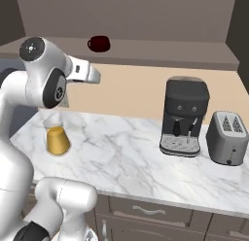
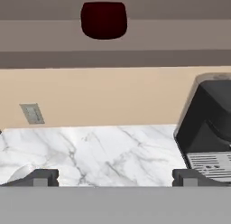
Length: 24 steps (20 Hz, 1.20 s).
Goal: There is a tray on the dining counter. Grab the cup, mug, and pitcher and place them on the tray. The pitcher may be placed next to the tray if it cannot fit the tray.
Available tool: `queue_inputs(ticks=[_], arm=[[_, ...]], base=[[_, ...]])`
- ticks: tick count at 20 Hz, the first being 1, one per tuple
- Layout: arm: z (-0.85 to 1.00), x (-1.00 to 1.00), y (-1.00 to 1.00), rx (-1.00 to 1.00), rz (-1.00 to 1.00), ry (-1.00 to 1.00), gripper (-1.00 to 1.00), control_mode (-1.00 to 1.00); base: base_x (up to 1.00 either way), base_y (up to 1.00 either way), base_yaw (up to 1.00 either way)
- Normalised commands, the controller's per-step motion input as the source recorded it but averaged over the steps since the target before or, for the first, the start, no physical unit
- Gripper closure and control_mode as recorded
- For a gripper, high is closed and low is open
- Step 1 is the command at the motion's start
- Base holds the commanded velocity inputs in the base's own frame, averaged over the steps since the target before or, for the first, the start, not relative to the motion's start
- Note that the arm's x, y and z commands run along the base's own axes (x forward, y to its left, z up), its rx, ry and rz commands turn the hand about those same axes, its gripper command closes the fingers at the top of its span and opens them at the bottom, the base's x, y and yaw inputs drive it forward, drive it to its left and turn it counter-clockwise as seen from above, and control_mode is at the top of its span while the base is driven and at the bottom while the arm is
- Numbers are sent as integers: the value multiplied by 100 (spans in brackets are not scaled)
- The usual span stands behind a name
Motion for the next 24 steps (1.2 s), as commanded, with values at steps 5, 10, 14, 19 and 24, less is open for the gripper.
queue_inputs(ticks=[5,10,14,19,24], arm=[[39,0,21,0,0,-33,-100,-100],[17,0,16,0,0,-21,-100,-100],[8,1,20,0,0,-11,-100,-100],[8,1,1,0,0,-7,-100,-100],[7,6,-2,0,0,0,-100,-100]], base=[[0,0,0],[0,0,0],[0,0,0],[0,0,0],[0,0,0]])
